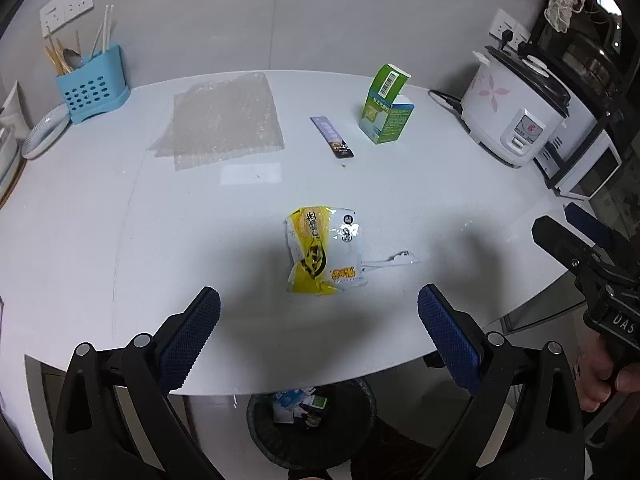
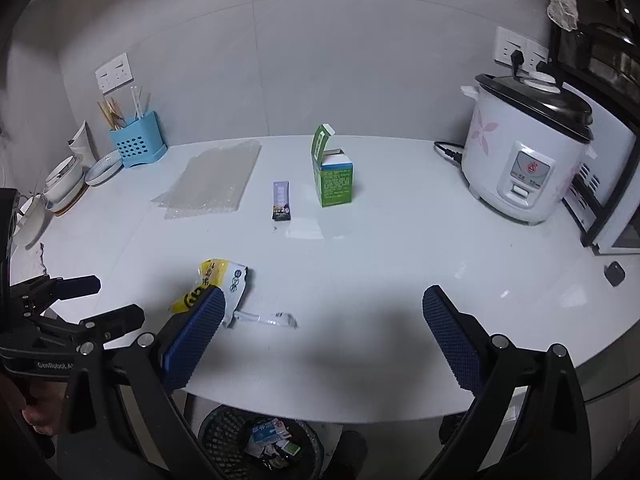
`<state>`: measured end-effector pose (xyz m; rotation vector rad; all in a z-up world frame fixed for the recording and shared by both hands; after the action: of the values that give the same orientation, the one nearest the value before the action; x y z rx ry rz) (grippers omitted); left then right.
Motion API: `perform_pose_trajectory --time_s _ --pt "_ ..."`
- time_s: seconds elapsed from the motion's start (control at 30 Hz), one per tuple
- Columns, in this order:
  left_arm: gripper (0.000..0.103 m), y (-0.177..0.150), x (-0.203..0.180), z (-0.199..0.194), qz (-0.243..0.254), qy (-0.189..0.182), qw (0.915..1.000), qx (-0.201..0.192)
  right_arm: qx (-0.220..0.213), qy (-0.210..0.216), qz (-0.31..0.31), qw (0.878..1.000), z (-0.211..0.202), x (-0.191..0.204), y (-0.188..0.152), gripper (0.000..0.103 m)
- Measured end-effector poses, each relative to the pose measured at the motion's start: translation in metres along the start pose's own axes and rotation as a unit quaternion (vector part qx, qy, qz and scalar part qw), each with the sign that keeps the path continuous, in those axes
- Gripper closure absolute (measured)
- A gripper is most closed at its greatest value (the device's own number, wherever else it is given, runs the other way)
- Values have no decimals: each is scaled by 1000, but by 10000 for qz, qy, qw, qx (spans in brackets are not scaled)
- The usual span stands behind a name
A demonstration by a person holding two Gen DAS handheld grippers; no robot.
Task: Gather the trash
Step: 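Raise both tools back up toward the yellow snack bag on the counter, then grasp the yellow snack bag with the left tool while the right tool grasps the green juice carton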
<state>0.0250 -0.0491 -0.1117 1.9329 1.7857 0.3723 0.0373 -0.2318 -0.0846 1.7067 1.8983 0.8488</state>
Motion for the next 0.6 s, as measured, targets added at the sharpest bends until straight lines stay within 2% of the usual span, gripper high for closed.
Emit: perform_pose_trajectory --time_s 0.27,0.47,0.6 --pt "6 33 -5 49 -117 222 9992 296 71 194 -73 9998 57 -15 49 8" --pt "6 40 -6 88 -218 369 9975 558 226 283 -233 9991 101 -24 71 8" --pt "6 42 -7 113 -177 594 9952 754 229 274 -331 9988 122 -26 81 8"
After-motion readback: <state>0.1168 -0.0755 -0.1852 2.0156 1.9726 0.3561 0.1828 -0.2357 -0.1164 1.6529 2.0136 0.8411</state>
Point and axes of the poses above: each gripper's, at about its wrist camera, not at the fingertips, and z roughly the way its jaws point, x to its left, y to its top, the point moved 1 cm from there along z, roughly the way its jaws point, and after that the axes turned 4 degrees about z, right-handed, at the moved point
